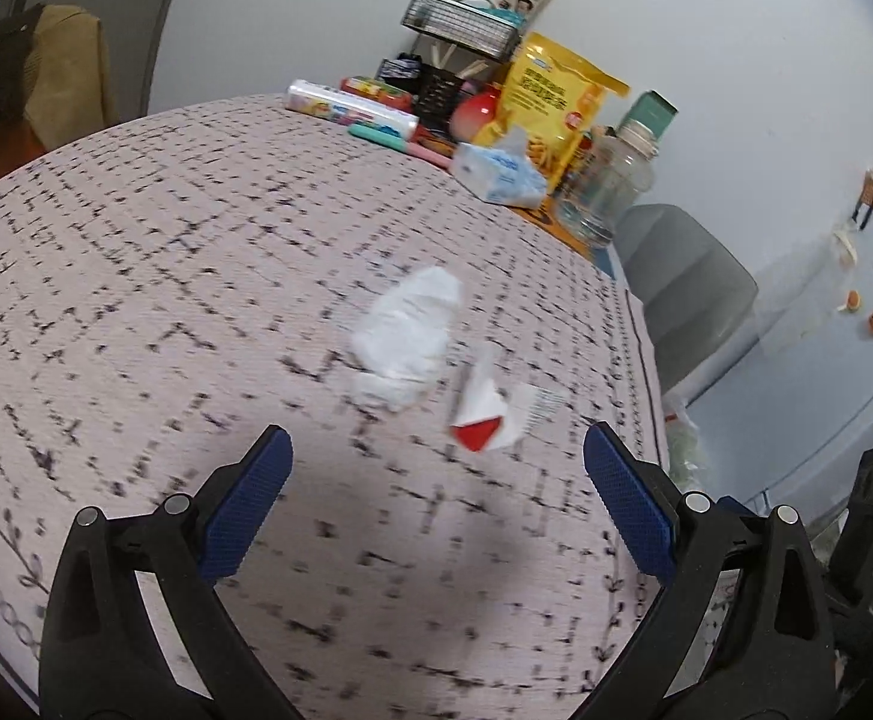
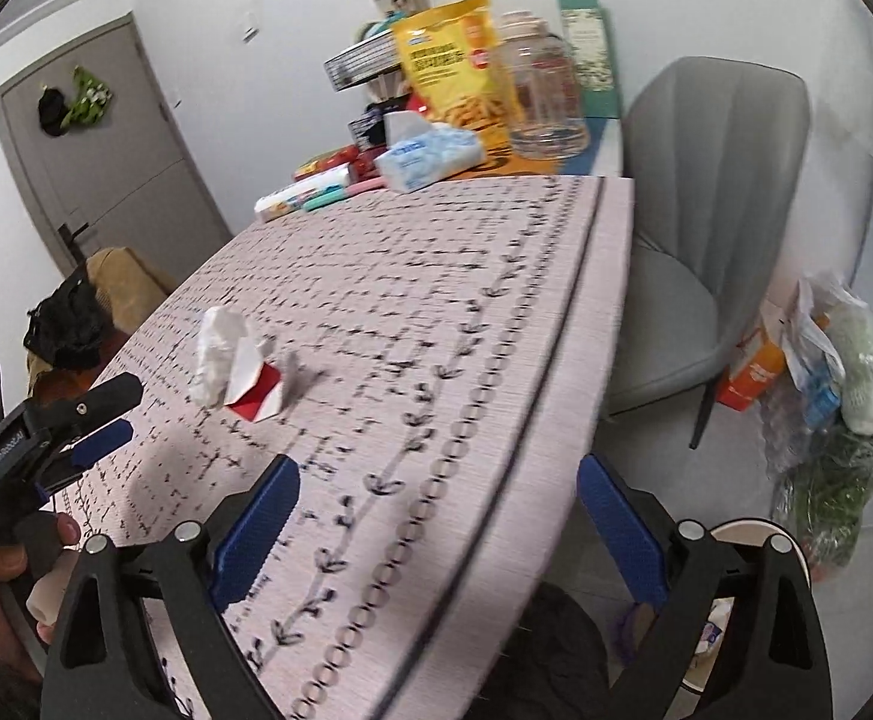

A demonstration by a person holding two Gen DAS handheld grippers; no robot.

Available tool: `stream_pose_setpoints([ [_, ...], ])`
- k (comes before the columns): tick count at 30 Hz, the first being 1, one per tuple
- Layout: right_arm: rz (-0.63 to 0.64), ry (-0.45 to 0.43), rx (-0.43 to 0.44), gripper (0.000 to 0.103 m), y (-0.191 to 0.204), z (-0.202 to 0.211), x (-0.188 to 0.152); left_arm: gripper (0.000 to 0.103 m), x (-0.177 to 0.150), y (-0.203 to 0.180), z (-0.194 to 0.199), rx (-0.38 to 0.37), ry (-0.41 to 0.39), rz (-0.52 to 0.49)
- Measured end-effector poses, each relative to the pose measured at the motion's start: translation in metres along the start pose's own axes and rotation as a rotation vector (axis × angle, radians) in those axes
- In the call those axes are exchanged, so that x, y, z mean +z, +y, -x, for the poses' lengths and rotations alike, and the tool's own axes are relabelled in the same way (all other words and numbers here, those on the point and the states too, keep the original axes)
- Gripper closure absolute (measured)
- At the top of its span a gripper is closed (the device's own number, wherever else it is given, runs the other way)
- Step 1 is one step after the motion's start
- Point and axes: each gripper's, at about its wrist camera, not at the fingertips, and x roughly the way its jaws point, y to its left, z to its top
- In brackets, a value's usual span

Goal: Collect trash
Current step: 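Move both grippers back over the white tissue and red-white paper, then grasp the white tissue with the left gripper while the right grasps the red-white paper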

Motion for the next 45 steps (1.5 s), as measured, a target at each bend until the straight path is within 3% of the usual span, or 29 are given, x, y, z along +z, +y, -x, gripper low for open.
stream_pose_setpoints([
  [7,0.029,0.039,0.091,0.038,0.034,-0.033,0.014,0.017,0.009,0.021,-0.003,0.029,0.018,0.009],
  [17,0.05,0.134,0.151,0.065,0.071,-0.102,0.037,0.017,0.022,0.025,-0.009,0.076,0.029,0.004],
  [19,0.045,0.151,0.159,0.089,0.072,-0.111,0.039,0.017,0.025,0.024,-0.013,0.08,0.037,0.006],
  [21,0.042,0.139,0.177,0.096,0.072,-0.112,0.042,0.017,0.028,0.021,-0.02,0.094,0.046,-0.004],
  [36,-0.036,0.031,0.109,0.097,0.004,-0.041,0.041,0.017,0.041,-0.019,-0.088,0.133,0.122,-0.085],
  [37,-0.044,0.027,0.101,0.097,-0.001,-0.036,0.039,0.023,0.041,-0.02,-0.091,0.139,0.126,-0.085],
  [41,-0.059,0.026,0.084,0.097,-0.016,-0.026,0.034,0.078,0.036,-0.02,-0.1,0.163,0.156,-0.082],
  [45,-0.067,0.029,0.078,0.097,-0.024,-0.021,0.029,0.085,0.031,-0.021,-0.095,0.147,0.169,-0.082],
])
